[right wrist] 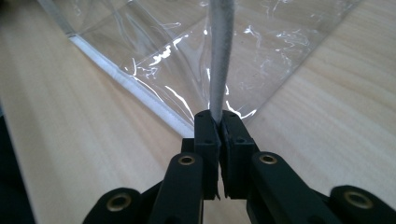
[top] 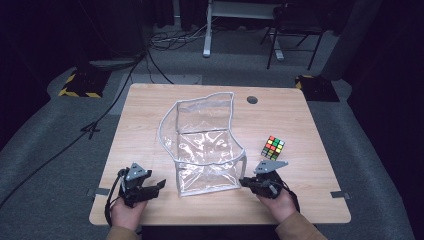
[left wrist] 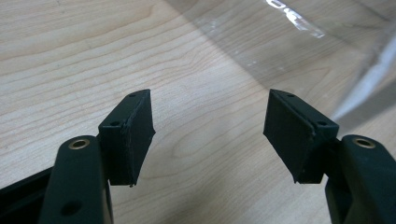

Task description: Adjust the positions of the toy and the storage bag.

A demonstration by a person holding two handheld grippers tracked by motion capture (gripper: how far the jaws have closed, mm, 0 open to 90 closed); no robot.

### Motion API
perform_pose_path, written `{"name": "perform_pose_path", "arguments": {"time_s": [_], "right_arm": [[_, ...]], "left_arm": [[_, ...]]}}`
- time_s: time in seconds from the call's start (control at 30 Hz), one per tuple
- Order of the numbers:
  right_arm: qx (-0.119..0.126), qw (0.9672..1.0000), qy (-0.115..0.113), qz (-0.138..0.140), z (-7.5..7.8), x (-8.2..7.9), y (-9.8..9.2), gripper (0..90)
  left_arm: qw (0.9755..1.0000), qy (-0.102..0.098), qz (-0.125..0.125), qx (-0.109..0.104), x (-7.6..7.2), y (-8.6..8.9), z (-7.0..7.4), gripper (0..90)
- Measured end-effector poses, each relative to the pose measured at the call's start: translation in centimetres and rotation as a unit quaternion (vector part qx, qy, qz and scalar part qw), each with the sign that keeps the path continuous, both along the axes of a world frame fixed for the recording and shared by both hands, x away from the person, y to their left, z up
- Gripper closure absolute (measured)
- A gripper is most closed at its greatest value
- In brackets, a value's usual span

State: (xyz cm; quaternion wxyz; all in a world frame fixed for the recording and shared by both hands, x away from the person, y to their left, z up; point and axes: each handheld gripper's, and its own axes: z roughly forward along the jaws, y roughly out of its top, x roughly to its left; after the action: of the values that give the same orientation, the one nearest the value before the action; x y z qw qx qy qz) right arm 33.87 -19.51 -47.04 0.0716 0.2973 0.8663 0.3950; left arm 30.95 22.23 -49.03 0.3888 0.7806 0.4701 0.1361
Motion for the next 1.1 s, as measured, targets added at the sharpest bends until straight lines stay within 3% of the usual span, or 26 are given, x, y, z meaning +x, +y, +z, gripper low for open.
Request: {"name": "perform_pose_path", "arguments": {"time_s": [0.2,0.33,0.43,0.5,0.63,0.73,1.1], "right_arm": [[0.003,0.9998,0.018,-0.004,-0.5,-1.9,-1.8,88.9],[0.003,0.9999,0.010,-0.001,-0.4,-2.5,-2.6,85.4],[0.016,0.9999,-0.005,-0.003,0.5,-1.8,-2.1,77.6],[0.016,0.9998,-0.009,-0.001,0.6,-1.6,-1.8,77.6],[0.011,0.9998,-0.016,0.005,1.0,-0.6,-0.5,86.7],[0.010,0.9998,-0.014,-0.001,1.0,-0.7,-0.4,87.7],[0.020,0.9998,0.002,0.009,0.9,-5.1,-1.8,87.4]], "left_arm": [[0.9999,0.013,0.008,0.007,0.8,-0.1,-0.3,33.0],[0.9997,0.017,-0.003,0.017,1.2,-0.7,-0.4,33.1],[0.9997,0.015,-0.008,0.019,1.7,-1.2,-0.2,33.3],[0.9997,0.017,-0.006,0.017,1.8,-1.3,-0.2,33.4],[0.9997,0.021,-0.004,0.015,2.0,-1.1,-0.3,33.5],[0.9997,0.017,-0.005,0.015,2.0,-1.1,-0.3,33.6],[0.9996,0.015,-0.009,0.023,2.1,-1.4,-0.2,33.6]]}}
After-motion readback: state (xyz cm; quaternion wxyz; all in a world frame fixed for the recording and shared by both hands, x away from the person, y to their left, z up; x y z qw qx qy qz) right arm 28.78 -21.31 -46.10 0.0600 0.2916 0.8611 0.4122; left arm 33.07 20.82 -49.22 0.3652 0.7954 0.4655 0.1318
